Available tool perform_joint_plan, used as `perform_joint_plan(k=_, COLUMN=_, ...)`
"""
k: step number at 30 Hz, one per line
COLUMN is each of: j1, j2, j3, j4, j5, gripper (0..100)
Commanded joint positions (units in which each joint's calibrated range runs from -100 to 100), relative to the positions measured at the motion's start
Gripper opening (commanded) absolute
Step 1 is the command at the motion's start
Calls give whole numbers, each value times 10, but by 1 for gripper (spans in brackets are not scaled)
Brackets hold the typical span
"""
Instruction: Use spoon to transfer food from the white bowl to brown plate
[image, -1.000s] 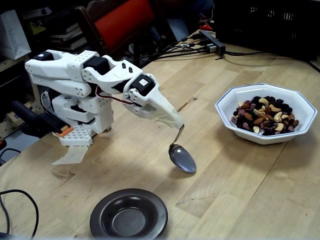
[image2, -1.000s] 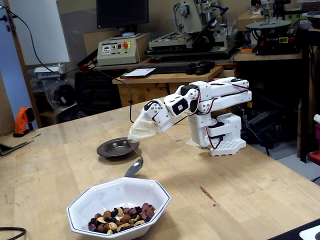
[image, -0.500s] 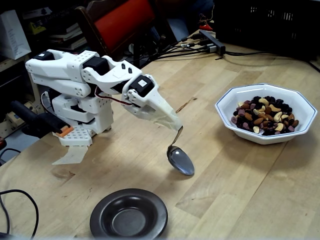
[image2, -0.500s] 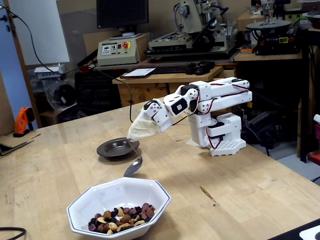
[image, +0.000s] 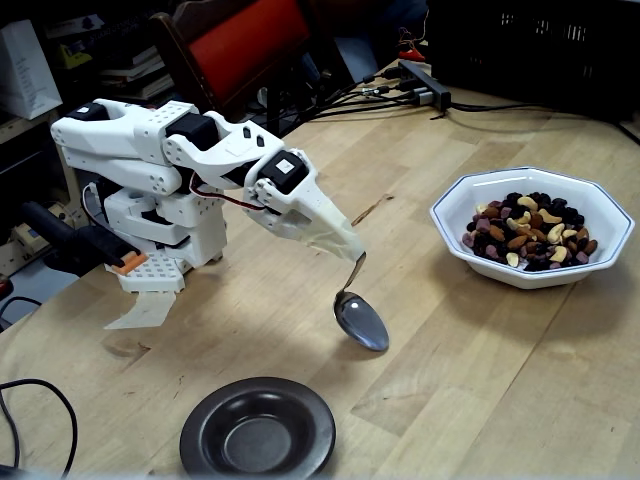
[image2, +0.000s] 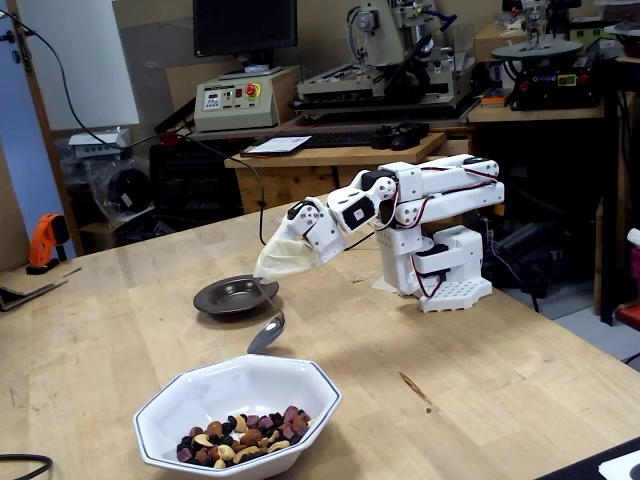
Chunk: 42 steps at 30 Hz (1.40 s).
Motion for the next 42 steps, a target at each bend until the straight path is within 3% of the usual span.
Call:
perform_joint_plan(k=1, j1=4, j2=-7, j3=3, j4=2, j5=-3, gripper=4)
perform_joint_plan(k=15, j1=5, j2=-5, j3=0, j4=-5, j5=-3, gripper=4)
perform_joint_plan(k=26, j1=2, j2=-4, j3=-115, j4=-1, j5=-3, gripper=4)
perform_joint_plan(k=42, j1=5, j2=98, j3=-173, j4=-6, j5=-3, gripper=4)
